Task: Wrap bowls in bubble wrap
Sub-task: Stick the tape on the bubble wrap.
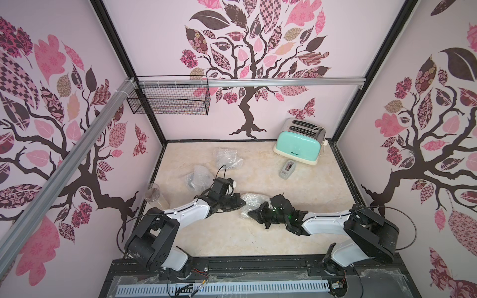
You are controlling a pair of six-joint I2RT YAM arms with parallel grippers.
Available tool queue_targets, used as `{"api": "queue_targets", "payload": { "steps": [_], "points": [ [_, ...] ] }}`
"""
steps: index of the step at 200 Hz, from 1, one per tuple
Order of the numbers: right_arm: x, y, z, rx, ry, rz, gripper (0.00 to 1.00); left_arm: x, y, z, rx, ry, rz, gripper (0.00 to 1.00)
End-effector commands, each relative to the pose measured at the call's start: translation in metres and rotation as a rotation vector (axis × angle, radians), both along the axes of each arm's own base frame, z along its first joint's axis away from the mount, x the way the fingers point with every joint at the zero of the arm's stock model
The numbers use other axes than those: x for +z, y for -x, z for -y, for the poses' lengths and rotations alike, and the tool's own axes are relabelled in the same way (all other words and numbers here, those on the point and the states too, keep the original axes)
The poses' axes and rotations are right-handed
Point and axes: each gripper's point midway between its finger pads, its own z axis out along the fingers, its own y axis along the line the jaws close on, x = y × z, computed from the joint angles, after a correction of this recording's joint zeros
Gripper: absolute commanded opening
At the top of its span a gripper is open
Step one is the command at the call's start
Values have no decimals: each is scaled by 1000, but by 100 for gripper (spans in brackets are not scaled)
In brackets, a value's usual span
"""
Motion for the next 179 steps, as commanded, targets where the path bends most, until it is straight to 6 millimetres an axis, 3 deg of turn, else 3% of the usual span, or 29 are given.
{"api": "queue_targets", "payload": {
  "steps": [1, 86, 129, 146, 179],
  "points": [
    [-61, 33, 29, -1, 188, -233, 6, -9, 9, -3, -15, -31, -30, 0],
    [-63, 34, 34, 8, 254, -264, 10, -9, 10, 0, -19, -25, -33, 0],
    [-49, 28, 29, 9, 221, -224, 21, -9, 10, -1, -19, -27, -32, 0],
    [-43, 27, 28, 11, 217, -213, 33, -9, 10, -1, -19, -28, -32, 0],
    [-36, 27, 27, 21, 214, -201, 36, -8, 9, 0, -19, -27, -29, 0]
  ]
}}
